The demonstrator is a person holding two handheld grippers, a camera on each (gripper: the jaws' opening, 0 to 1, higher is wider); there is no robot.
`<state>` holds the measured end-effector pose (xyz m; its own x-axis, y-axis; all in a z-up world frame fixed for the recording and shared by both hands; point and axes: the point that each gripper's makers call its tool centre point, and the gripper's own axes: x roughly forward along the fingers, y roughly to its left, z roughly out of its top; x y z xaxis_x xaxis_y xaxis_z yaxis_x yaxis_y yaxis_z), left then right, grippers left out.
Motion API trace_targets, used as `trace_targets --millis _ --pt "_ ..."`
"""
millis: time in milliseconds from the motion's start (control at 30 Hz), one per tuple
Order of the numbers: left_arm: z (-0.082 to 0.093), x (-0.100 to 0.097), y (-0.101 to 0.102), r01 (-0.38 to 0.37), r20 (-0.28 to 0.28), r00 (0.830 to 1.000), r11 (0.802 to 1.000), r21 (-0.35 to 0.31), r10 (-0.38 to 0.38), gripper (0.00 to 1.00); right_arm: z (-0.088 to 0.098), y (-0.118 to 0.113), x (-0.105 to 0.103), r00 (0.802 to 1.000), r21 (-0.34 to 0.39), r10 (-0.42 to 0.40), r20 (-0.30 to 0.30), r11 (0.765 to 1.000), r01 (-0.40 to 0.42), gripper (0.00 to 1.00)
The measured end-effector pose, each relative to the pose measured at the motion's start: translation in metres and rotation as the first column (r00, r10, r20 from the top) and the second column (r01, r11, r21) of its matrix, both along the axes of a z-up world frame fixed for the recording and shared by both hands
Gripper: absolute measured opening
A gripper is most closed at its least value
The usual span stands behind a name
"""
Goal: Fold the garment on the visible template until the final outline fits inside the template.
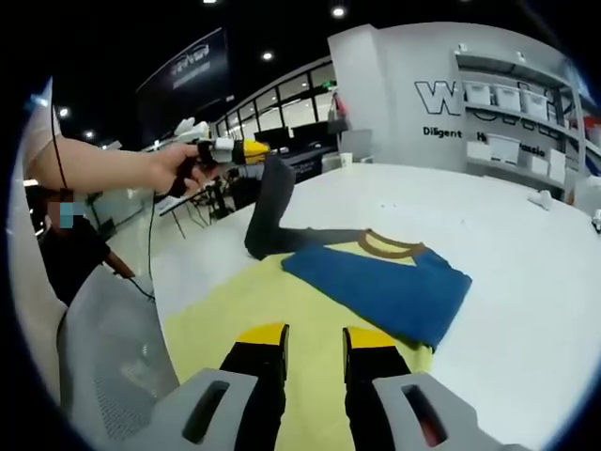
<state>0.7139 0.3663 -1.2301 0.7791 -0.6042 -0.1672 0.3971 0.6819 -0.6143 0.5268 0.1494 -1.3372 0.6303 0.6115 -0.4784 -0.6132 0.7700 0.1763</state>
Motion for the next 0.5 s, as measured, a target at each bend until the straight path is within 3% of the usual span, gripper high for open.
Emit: trace_targets --millis 167,500 --pt "-0.009 -0.006 -0.045 0.124 0.006 0.992 0.991 0.058 -0.125 0.02 -0.002 -0.006 -0.002 1.000 0.005 -0.016 -0.004 1.000 0.016 0.16" --pt "-0.044 -0.007 -0.114 0.251 -0.021 0.968 0.961 0.119 -0.251 0.02 -0.007 -0.014 -0.005 0.999 0.007 -0.032 -0.020 0.999 0.033 0.16"
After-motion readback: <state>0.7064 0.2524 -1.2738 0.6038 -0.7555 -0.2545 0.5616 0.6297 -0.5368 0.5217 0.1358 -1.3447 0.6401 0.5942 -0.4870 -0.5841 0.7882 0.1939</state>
